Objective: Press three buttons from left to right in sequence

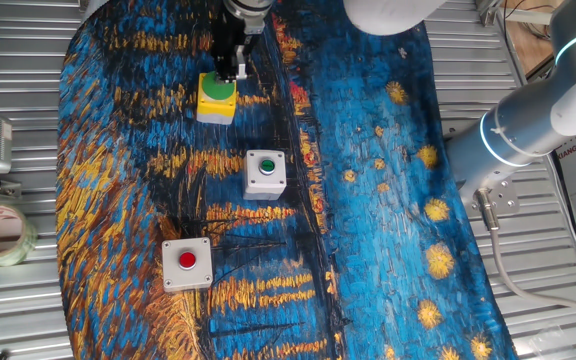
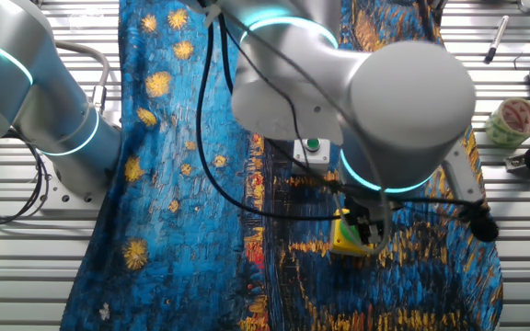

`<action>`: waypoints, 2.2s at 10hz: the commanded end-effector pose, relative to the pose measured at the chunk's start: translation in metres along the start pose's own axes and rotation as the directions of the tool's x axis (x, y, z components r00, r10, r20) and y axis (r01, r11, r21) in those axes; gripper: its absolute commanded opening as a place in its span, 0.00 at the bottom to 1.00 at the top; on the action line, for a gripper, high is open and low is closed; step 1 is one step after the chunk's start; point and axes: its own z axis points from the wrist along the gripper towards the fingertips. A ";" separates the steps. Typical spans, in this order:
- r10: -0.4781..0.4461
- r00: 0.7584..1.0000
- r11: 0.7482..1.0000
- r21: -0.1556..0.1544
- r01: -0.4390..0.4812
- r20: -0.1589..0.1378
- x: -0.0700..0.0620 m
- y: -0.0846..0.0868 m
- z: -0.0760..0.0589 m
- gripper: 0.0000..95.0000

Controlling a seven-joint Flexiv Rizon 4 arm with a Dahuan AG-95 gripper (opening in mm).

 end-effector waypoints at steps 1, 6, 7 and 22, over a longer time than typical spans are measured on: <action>0.000 1.000 1.000 0.004 0.000 -0.003 0.000 -0.001 0.000 0.00; 0.003 1.000 1.000 -0.002 -0.003 -0.017 0.000 0.001 -0.005 0.00; 0.001 1.000 1.000 -0.001 -0.001 -0.021 0.000 0.001 -0.005 0.00; -0.003 1.000 1.000 -0.008 0.003 -0.026 0.001 0.001 -0.005 1.00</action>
